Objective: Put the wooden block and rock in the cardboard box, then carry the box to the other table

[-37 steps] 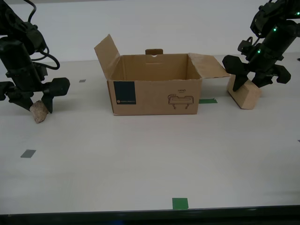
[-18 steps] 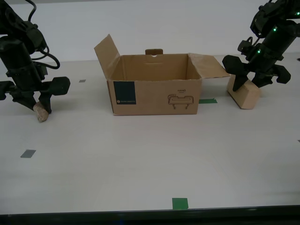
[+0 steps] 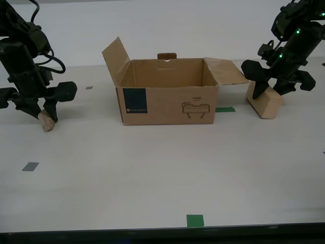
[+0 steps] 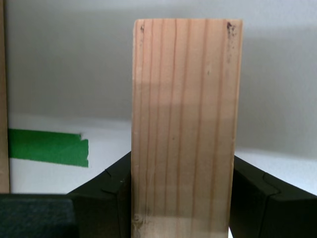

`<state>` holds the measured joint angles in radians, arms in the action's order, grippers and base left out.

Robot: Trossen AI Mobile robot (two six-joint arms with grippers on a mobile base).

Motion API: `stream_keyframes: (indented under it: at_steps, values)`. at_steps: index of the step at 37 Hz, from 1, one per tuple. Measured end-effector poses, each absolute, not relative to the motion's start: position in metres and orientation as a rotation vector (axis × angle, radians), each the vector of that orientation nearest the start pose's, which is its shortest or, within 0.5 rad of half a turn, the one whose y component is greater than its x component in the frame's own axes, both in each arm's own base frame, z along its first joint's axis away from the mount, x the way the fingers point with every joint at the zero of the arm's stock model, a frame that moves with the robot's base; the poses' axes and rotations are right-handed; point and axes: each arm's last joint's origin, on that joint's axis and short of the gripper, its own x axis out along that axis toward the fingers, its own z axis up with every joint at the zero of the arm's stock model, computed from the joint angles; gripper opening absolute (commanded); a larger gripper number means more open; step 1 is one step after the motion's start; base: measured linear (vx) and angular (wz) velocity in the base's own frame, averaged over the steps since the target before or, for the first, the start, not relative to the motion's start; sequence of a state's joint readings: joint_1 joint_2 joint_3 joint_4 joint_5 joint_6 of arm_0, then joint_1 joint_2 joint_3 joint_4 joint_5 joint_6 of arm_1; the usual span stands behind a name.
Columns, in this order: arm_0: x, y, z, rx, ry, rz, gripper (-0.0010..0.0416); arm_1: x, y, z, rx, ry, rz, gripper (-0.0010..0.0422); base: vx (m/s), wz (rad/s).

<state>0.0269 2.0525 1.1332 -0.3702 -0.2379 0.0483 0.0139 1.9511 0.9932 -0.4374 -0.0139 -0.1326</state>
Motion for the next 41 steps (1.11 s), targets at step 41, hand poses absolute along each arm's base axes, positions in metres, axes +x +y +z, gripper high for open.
stream_keyframes:
  at_steps: [41]
  values:
    - [0.342,0.014,0.188,0.128,1.107,0.141,-0.0001,0.299,0.004,0.196,-0.111,1.136,0.094,-0.0001,0.000,0.000]
